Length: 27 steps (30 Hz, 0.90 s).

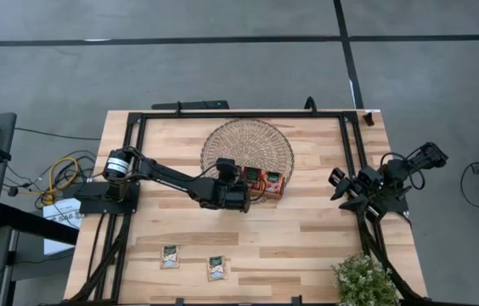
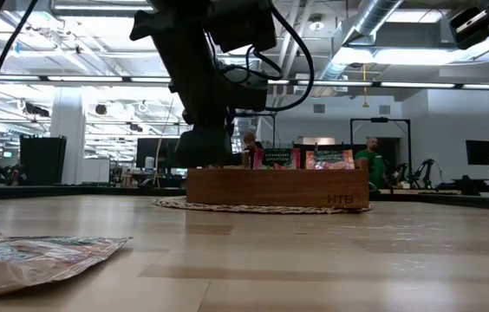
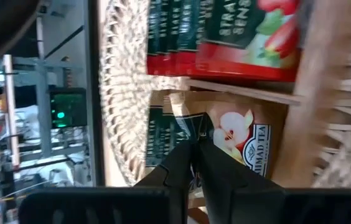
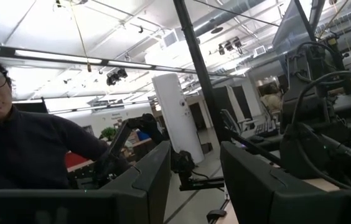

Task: Pick & Place Tea
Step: Put the brown tea bag into the left section of the wooden organizer

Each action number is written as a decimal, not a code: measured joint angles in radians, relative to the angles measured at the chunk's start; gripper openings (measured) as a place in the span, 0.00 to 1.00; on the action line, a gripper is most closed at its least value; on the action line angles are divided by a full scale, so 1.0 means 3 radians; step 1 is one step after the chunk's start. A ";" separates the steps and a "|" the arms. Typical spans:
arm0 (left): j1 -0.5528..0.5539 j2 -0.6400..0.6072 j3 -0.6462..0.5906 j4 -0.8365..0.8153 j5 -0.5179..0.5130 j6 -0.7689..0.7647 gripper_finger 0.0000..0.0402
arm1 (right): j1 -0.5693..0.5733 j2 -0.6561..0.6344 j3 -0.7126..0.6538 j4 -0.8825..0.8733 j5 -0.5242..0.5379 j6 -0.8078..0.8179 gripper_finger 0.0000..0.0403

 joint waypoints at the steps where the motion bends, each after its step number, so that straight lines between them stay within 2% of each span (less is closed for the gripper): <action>1: 0.0000 0.0000 0.0000 0.0000 0.0020 0.0000 0.06 | 0.0000 0.0000 0.0000 0.0000 0.0000 0.0000 0.33; 17: -0.0094 -0.0021 0.0003 -0.0038 -0.0264 0.0073 0.26 | 0.0000 0.0000 0.0000 -0.0002 0.0005 0.0000 0.33; 20: -0.0134 -0.0079 0.0004 -0.0066 -0.0613 0.0379 0.28 | 0.0000 0.0000 0.0000 -0.0003 0.0004 0.0000 0.33; 24: -0.0234 -0.0205 0.0056 -0.0103 -0.1344 0.0762 0.29 | 0.0000 0.0000 0.0001 -0.0003 0.0003 0.0000 0.33; 27: -0.0385 -0.0352 0.0212 -0.0192 -0.1431 0.0759 0.29 | -0.0001 0.0001 0.0001 -0.0004 0.0002 0.0000 0.33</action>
